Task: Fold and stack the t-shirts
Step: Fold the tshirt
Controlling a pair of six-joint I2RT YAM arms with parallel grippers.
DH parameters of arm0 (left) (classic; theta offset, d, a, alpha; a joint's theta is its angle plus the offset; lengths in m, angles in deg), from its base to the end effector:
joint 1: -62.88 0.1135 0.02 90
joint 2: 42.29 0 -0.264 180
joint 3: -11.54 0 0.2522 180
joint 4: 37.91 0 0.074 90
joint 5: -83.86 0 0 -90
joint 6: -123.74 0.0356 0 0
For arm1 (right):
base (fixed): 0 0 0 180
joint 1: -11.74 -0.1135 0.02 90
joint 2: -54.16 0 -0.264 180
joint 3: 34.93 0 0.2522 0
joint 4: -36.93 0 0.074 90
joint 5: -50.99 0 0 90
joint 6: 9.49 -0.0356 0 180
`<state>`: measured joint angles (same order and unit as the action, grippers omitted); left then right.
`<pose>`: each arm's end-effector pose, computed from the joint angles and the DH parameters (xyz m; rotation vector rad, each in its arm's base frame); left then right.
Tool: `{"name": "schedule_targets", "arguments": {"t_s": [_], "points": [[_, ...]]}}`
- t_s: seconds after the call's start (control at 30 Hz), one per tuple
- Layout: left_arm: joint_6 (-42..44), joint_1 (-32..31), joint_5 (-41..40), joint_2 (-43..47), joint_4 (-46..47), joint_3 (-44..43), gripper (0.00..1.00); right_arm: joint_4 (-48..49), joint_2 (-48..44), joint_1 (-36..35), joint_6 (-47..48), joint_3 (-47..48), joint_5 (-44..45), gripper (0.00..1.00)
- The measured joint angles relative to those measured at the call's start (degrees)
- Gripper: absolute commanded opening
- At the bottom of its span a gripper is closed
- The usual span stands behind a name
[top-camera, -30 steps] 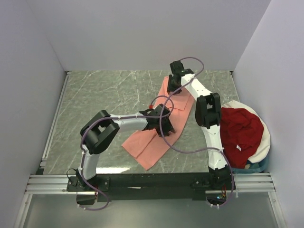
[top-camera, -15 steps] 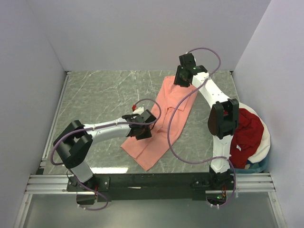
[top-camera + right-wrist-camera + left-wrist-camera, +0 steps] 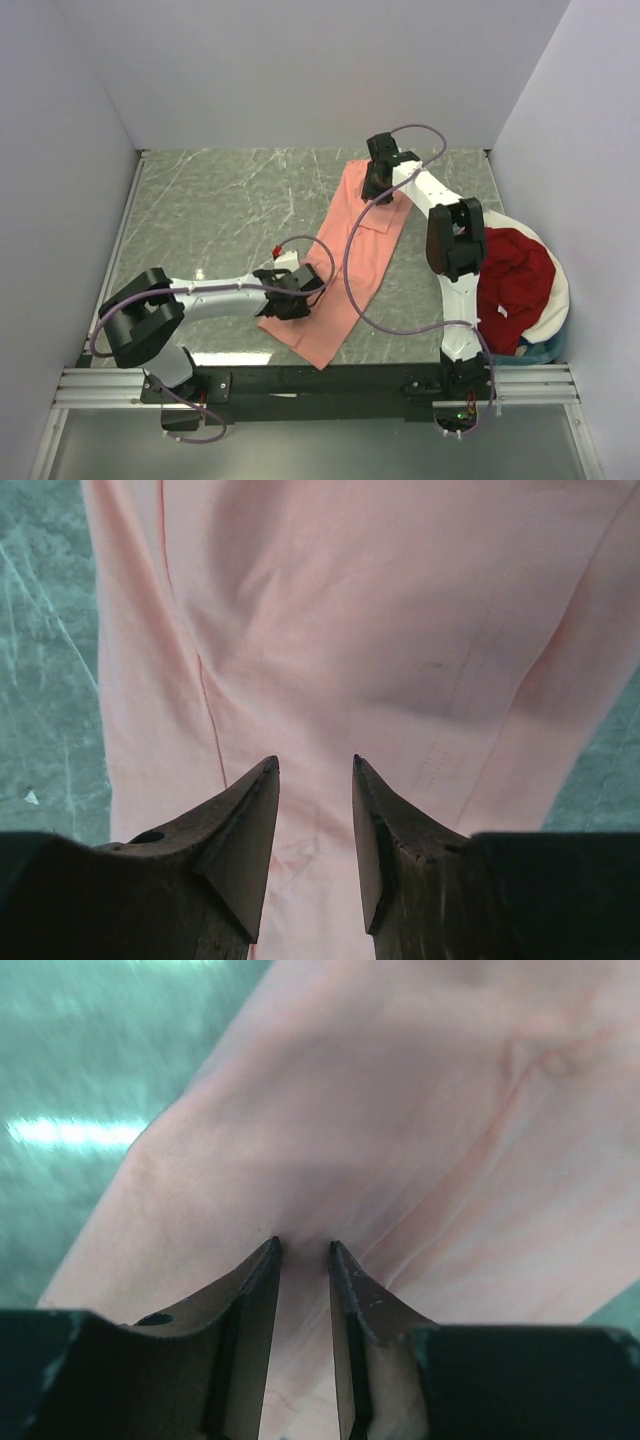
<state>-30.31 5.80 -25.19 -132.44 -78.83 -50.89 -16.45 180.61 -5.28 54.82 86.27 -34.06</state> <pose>0.1636 -0.2314 0.1599 -0.2461 2.6542 -0.2179 0.4646 0.1390 0.2093 0.2277 2.5867 0.1610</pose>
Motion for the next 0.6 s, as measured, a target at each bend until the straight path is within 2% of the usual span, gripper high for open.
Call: {"name": "schedule_targets", "arguments": {"t_s": [0.37, 0.6], "points": [[-14.1, -15.1, 0.2, 3.3, 2.1, 4.2, 0.35, 0.6, 1.4, -5.2, 0.1, -3.6, 1.7, 0.43], [-18.8, -17.4, 1.2, 5.0, 1.6, 5.1, 0.45, 0.2, 3.3, -8.3, 1.4, -3.2, 2.3, 0.42]]}}
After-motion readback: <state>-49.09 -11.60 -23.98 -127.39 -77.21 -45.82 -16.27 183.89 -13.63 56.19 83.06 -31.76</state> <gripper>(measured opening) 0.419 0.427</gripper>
